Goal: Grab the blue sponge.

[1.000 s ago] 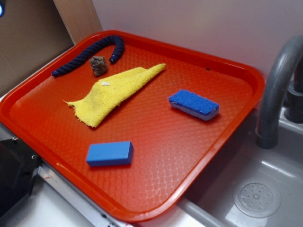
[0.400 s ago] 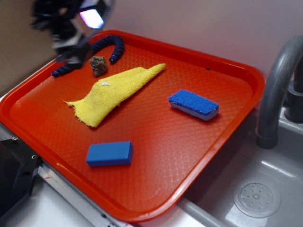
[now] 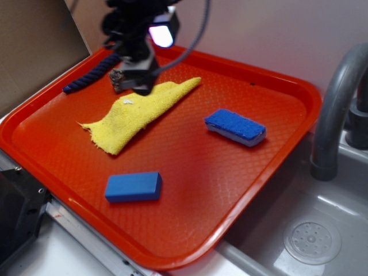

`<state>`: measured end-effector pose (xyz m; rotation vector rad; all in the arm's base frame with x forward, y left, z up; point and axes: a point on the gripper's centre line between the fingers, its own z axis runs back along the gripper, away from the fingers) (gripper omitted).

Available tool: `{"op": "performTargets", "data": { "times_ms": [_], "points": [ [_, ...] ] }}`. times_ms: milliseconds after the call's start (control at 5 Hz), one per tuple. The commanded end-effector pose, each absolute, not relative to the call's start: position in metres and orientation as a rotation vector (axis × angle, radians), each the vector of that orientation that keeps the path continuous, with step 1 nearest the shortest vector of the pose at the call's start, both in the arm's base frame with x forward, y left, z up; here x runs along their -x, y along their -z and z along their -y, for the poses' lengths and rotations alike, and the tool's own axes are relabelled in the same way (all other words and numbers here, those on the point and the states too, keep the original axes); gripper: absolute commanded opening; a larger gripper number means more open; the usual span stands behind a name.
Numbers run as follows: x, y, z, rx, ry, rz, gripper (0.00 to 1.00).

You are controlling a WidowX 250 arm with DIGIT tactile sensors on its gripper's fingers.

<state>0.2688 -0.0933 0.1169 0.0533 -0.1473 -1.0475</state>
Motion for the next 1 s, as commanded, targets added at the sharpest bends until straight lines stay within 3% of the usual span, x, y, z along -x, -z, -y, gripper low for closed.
{"op": "performTargets", "data": {
  "times_ms": [0,400,800],
  "points": [
    [-0.298,-0.093,0.116,-0.119,1.145,0.149,1.0],
    [-0.302,-0.058,0.128,-0.107,1.263,0.109,1.0],
    [-0.313,-0.039,0.127,-0.118,1.339,0.093,1.0]
  ]
}}
